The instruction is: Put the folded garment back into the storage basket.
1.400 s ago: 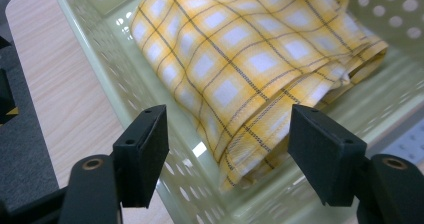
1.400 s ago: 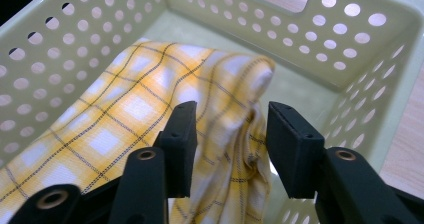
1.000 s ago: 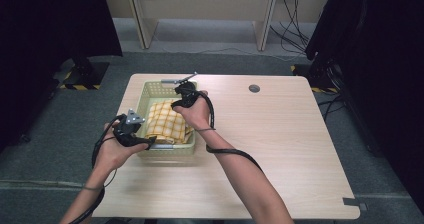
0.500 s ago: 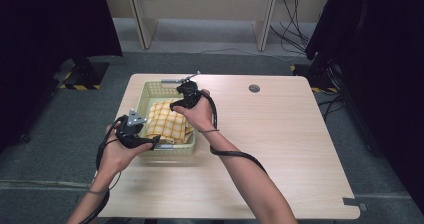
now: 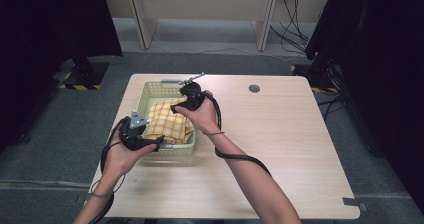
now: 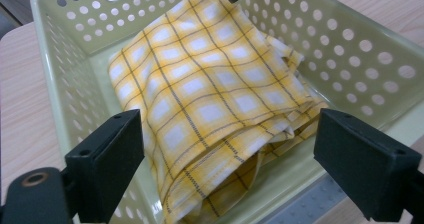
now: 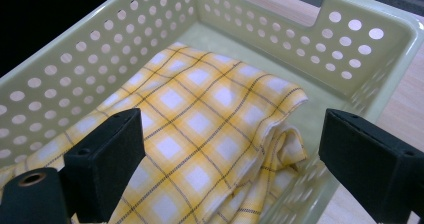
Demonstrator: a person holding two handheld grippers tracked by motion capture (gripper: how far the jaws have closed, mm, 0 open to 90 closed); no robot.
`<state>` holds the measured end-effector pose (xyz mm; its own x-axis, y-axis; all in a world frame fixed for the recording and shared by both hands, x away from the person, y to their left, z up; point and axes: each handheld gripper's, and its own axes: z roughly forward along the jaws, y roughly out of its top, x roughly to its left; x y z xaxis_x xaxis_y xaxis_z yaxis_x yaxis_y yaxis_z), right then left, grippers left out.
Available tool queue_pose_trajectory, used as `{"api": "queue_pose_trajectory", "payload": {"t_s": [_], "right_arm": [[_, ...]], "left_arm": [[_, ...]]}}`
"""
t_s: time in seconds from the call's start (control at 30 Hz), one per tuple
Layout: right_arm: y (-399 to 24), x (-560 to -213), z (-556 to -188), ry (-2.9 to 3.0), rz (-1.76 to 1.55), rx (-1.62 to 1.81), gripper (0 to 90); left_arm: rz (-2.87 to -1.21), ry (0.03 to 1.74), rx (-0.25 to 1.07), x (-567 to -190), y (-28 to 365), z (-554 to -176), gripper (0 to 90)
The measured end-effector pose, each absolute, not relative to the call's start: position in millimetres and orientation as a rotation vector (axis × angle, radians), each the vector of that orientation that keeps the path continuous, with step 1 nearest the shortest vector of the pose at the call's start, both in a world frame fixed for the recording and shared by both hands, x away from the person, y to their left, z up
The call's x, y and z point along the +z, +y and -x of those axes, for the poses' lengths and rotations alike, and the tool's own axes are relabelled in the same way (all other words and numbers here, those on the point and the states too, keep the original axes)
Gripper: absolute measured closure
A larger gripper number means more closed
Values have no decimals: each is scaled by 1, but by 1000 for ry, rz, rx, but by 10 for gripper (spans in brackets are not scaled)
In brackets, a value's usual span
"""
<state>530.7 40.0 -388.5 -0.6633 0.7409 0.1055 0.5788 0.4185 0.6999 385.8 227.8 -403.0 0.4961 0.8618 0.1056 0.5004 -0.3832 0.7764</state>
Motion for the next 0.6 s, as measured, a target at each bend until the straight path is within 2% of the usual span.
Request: {"api": "queue_pose_trajectory", "payload": {"t_s": [0.6], "right_arm": [[21,-380,-513,2433,-1132,1159,116]], "left_arm": [[-1983,1068,657,-398,215,-372,117]]}}
